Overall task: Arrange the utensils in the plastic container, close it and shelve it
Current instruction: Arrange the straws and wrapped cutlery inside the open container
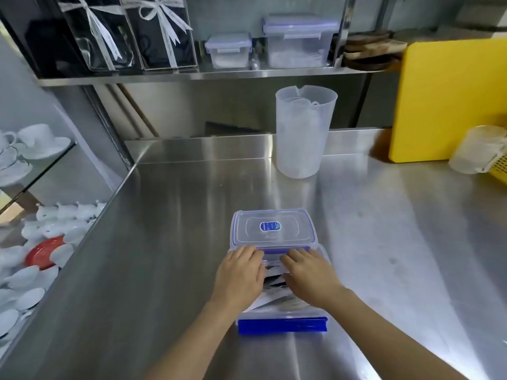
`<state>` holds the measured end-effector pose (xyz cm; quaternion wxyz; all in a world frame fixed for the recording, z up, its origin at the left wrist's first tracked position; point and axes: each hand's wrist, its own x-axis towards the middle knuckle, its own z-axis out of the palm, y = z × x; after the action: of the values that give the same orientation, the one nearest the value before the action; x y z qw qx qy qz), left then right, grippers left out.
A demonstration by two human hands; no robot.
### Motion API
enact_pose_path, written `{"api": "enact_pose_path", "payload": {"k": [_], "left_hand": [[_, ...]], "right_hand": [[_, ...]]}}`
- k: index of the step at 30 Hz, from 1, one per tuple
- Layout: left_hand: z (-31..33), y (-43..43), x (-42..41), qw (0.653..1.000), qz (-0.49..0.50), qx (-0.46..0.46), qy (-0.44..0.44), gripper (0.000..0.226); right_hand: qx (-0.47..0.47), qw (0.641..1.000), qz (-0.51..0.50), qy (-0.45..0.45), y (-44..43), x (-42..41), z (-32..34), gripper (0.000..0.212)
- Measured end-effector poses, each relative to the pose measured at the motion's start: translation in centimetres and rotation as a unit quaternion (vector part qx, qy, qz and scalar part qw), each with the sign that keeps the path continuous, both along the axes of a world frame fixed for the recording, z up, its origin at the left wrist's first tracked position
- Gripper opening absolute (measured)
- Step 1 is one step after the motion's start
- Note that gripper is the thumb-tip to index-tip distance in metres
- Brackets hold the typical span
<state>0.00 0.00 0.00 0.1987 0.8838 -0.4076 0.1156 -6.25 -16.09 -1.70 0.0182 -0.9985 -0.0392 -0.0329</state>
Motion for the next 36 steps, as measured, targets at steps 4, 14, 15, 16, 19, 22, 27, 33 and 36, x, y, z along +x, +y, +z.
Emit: {"api": "enact_pose_path", "payload": {"k": [4, 14, 15, 16, 19, 22, 27, 33, 36], "left_hand": [[-0.2, -0.2, -0.1, 0.997, -0.002, 0.07, 0.014, 0.015], [-1.5, 0.1, 0.2, 0.986, 0.007, 0.156, 0.049, 0.017], [-1.5, 0.3, 0.2, 0.986, 0.008, 0.156, 0.055, 0.017], [-1.5, 0.5, 0.3, 0.985, 0.003, 0.16, 0.067, 0.017], [-1.3, 0.8, 0.5, 0.983, -0.028, 0.157, 0.096, 0.014], [-1.1, 0.7, 0.6, 0.983, -0.037, 0.143, 0.109, 0.011], [-1.1, 0.5, 0.4, 0.979, -0.03, 0.174, 0.102, 0.012], [-1.3, 0.4, 0.6, 0.973, -0.044, 0.208, 0.087, 0.018], [-1.3, 0.8, 0.7, 0.97, -0.063, 0.209, 0.104, 0.022]], "right_hand": [[-0.009, 0.999, -0.017, 0.033, 0.2, 0.6, -0.8, 0.033], [0.017, 0.995, -0.006, 0.1, 0.4, 0.8, -1.5, 0.029], [0.039, 0.993, -0.008, 0.113, 0.3, 0.8, -1.3, 0.026], [0.061, 0.99, -0.01, 0.126, 0.1, 0.9, -1.1, 0.023], [0.096, 0.984, -0.004, 0.153, -0.4, 0.8, -0.6, 0.016], [0.101, 0.983, 0.012, 0.154, -0.7, 0.9, -0.3, 0.017], [0.076, 0.993, 0.044, 0.08, -0.7, 1.2, -0.4, 0.031], [0.09, 0.988, 0.038, 0.117, -0.4, 1.4, -0.8, 0.028], [0.096, 0.986, 0.024, 0.135, -0.5, 1.5, -1.1, 0.025]]}}
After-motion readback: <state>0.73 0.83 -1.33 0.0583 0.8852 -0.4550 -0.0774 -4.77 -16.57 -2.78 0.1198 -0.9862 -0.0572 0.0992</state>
